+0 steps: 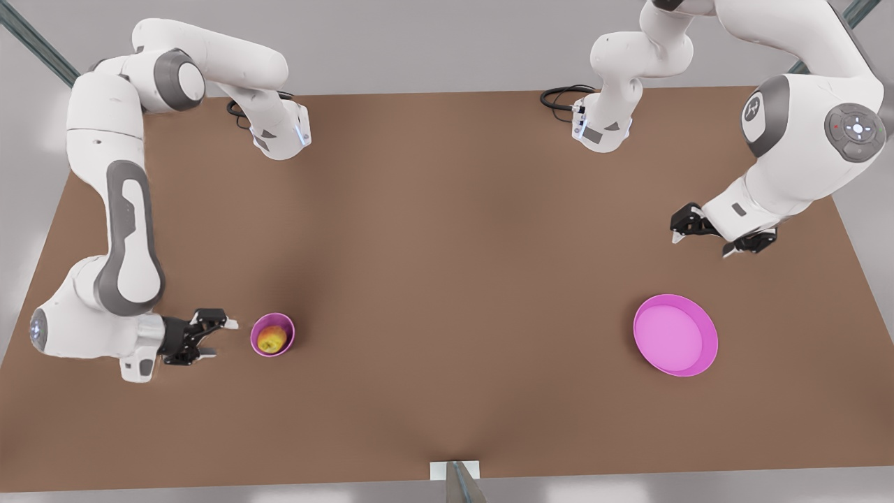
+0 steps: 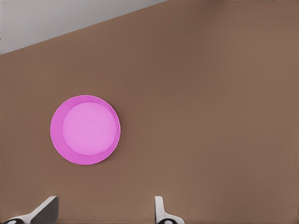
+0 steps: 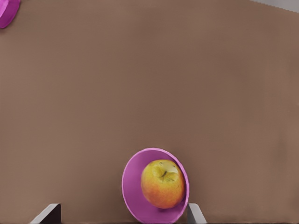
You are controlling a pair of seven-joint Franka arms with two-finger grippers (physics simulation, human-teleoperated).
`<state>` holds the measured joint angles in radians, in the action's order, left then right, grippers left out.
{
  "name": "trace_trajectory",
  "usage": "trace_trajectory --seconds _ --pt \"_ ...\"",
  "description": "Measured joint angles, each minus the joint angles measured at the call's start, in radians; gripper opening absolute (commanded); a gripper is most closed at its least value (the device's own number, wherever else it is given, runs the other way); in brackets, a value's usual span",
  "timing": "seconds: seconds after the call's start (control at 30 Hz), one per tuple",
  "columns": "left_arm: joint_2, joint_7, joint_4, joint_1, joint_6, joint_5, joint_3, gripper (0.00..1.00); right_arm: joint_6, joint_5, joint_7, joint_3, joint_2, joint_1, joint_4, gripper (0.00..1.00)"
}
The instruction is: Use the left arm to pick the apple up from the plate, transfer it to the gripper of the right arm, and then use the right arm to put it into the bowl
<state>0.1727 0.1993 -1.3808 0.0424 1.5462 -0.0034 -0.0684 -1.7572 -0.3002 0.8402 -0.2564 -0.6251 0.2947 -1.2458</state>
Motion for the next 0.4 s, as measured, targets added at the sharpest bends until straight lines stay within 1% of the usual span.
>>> trace_trajectory --seconds 0.03,0.1,0.2,0.23,0.27,0.3,0.33,0.4 --pt "0.005 -0.015 0.001 0.001 -0.002 0.000 0.000 1.00 0.014 0.069 -0.020 -0.003 0.065 -0.025 0.041 1.00" --pt "0.015 -0.042 0.005 0.001 -0.004 0.001 0.000 1.00 0.048 0.212 -0.087 -0.009 0.200 -0.079 0.070 1.00" --pt "0.025 -0.077 0.016 0.001 -0.006 0.000 0.000 1.00 0.132 0.331 -0.215 -0.055 0.280 -0.124 0.059 1.00" --pt "0.029 -0.088 0.017 0.002 -0.006 0.000 0.000 1.00 0.148 0.351 -0.254 -0.019 0.347 -0.150 0.001 1.00" --pt "0.034 -0.097 0.018 0.002 -0.006 0.000 0.000 1.00 0.156 0.347 -0.290 0.117 0.422 -0.248 -0.071 1.00" --pt "0.042 -0.107 0.018 0.003 -0.006 0.000 0.000 1.00 0.162 0.333 -0.324 0.208 0.472 -0.312 -0.121 1.00" --pt "0.050 -0.116 0.018 0.005 -0.006 0.000 -0.001 1.00 0.169 0.328 -0.356 0.242 0.497 -0.331 -0.149 1.00" --pt "0.059 -0.132 0.018 0.007 -0.006 0.001 -0.002 1.00 0.177 0.323 -0.416 0.268 0.483 -0.346 -0.164 1.00"
